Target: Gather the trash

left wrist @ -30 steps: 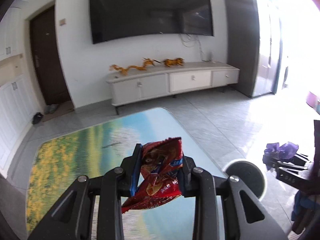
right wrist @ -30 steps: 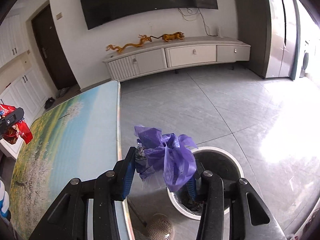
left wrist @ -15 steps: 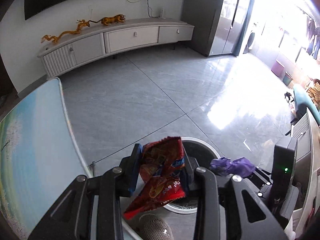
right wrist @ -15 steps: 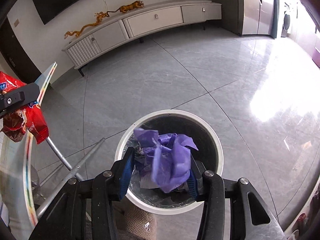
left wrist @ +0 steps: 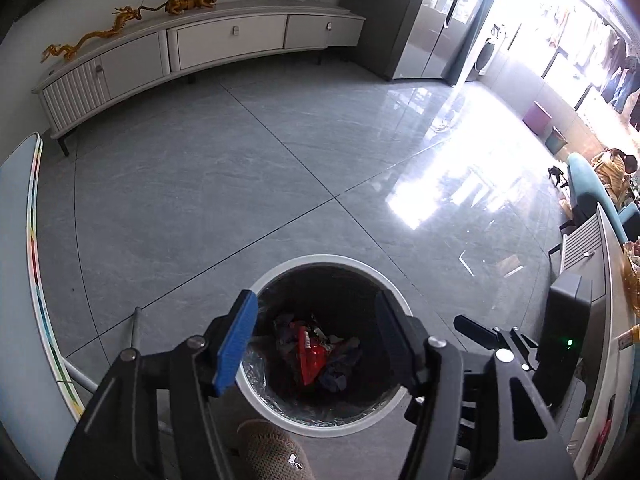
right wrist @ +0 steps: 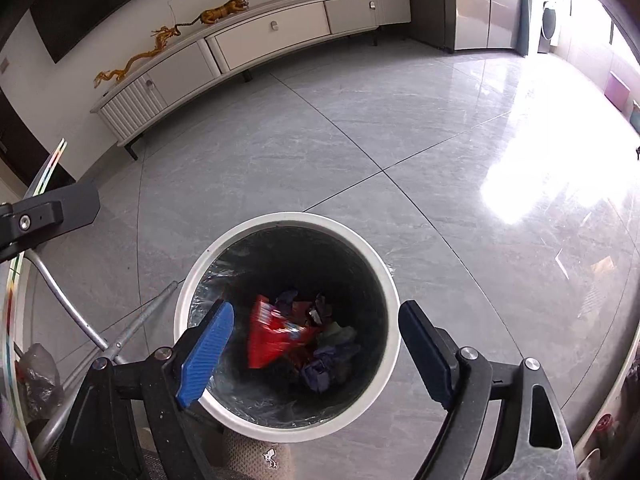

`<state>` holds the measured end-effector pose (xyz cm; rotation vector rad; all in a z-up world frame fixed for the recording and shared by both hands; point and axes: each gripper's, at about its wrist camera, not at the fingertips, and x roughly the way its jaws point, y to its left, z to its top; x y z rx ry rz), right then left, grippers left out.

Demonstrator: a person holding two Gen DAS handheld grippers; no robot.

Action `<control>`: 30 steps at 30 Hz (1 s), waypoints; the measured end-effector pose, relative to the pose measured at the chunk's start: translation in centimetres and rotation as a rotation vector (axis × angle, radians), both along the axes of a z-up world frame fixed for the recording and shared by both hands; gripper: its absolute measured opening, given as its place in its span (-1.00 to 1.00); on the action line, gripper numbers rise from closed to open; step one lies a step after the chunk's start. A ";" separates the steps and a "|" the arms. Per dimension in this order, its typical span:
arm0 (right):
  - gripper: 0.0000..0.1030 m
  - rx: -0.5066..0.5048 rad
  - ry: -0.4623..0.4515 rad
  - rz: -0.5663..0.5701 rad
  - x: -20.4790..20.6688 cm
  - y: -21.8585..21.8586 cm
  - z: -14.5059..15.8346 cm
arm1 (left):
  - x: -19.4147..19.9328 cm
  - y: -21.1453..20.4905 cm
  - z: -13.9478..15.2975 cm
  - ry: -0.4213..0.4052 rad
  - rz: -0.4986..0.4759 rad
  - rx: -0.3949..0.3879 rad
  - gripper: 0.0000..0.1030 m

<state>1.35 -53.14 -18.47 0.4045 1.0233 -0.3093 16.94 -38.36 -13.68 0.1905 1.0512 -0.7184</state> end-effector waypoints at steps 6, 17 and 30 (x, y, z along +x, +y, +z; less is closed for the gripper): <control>0.87 -0.030 -0.064 -0.035 -1.3 0.3 3.0 | -0.9 2.5 2.9 -0.072 0.053 -0.032 0.25; 1.00 -0.061 -0.284 0.107 -0.9 9.0 11.7 | -4.1 14.4 9.7 -0.364 0.294 -0.006 0.42; 1.00 -0.167 -0.467 0.292 -1.6 20.1 18.9 | -10.0 29.4 15.6 -0.599 0.607 0.024 0.61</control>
